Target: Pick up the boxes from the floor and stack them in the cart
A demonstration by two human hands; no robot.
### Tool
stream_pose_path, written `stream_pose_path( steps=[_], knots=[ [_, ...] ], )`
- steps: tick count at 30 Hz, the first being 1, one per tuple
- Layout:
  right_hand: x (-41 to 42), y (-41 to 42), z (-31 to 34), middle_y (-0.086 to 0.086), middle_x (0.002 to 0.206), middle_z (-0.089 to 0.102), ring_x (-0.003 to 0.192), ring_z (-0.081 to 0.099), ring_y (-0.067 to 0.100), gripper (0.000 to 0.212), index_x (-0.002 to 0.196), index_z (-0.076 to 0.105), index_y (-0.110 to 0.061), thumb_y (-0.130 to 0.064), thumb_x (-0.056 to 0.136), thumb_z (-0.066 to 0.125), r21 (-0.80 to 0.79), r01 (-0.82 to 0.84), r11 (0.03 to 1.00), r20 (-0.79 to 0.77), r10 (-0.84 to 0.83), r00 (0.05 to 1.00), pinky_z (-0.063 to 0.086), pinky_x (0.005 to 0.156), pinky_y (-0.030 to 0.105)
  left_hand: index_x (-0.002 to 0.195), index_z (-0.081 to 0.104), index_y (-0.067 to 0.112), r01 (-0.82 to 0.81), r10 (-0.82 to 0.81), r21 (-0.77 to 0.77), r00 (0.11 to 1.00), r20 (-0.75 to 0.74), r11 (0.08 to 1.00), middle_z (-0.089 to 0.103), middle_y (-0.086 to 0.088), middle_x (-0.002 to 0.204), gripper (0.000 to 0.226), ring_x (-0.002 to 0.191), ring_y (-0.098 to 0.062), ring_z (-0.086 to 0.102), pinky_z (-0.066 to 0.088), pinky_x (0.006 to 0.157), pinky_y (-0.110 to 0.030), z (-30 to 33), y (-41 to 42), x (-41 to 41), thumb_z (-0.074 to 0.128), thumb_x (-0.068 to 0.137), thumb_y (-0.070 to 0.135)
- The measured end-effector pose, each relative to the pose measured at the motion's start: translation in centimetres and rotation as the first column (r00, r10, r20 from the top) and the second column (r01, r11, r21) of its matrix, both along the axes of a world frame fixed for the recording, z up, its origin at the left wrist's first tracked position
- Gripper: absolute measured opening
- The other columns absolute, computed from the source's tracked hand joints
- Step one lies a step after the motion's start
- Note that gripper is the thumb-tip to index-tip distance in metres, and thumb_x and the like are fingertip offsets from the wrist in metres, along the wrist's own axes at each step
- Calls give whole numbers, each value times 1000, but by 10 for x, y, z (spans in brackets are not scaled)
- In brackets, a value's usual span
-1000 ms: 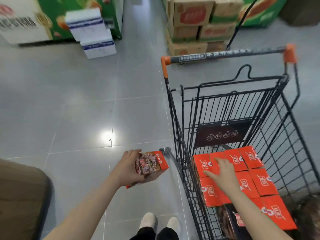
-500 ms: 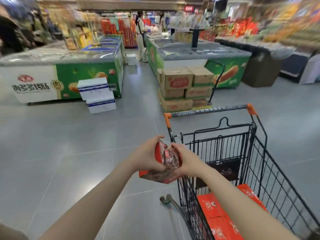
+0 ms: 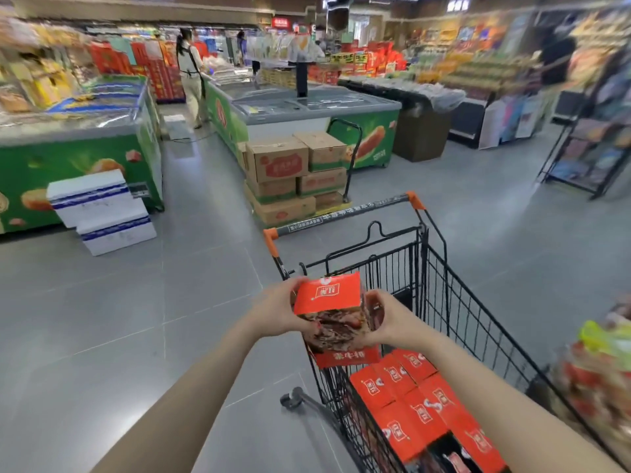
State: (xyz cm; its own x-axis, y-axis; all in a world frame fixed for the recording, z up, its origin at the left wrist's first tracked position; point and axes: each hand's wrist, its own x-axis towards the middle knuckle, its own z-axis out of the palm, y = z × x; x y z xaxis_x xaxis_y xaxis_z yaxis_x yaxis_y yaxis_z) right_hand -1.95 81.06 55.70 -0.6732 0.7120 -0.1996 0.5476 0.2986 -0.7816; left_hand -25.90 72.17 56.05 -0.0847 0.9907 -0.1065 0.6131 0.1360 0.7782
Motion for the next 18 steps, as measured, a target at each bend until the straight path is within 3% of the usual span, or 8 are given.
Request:
stream_pose_path(
  steps=[3, 6, 8, 10, 14, 18],
  knots=[
    [19, 0, 21, -16, 110, 52, 101, 55, 0, 75, 116, 37, -32, -19, 62, 88, 19, -20, 1000, 53, 19, 998, 49, 84, 17, 126, 38, 25, 111, -110, 10, 991, -76, 994, 49, 11, 113, 82, 103, -9, 53, 48, 73, -15, 7, 25, 25, 87, 61, 26],
    [43, 0, 40, -26, 111, 41, 104, 46, -4, 79, 123, 31, -32, -16, 67, 85, 106, -3, 994, 120, -9, 993, 36, 91, 8, 126, 37, 25, 199, -198, 8, 977, -76, 980, 48, 7, 118, 84, 106, -10, 52, 49, 79, -19, 4, 44, 50, 87, 58, 29],
    [64, -3, 45, -17, 129, 36, 122, 36, 4, 98, 141, 23, -22, -28, 66, 85, 195, 16, 981, 175, -51, 983, 27, 108, 21, 126, 37, 25, 255, -254, 14, 965, -66, 967, 48, 8, 117, 85, 106, -9, 52, 48, 82, -21, -1, 52, 66, 88, 58, 29],
    [85, -10, 43, -10, 142, 29, 131, 30, 7, 118, 150, 6, -28, -40, 63, 84, 265, 7, 964, 234, -71, 969, 25, 112, 30, 123, 37, 26, 338, -336, 18, 939, -78, 941, 47, 10, 116, 83, 106, -8, 51, 47, 81, -20, -5, 59, 86, 88, 57, 29],
    [115, -25, 26, -11, 128, 41, 116, 44, 9, 96, 145, 18, -41, -46, 68, 75, 299, -64, 952, 389, -60, 919, 42, 98, 30, 127, 35, 27, 509, -507, -11, 855, -110, 861, 44, 12, 116, 87, 106, -5, 47, 41, 81, -16, -20, 67, 130, 87, 58, 30],
    [149, -38, -3, -12, 111, 38, 97, 48, 9, 88, 141, 22, -49, -47, 67, 70, 268, 63, 961, 444, -181, 878, 45, 81, 26, 142, 26, 28, 574, -574, -32, 818, -22, 818, 40, 14, 130, 100, 119, -7, 44, 40, 96, -21, -50, 65, 161, 86, 62, 36]
  ],
)
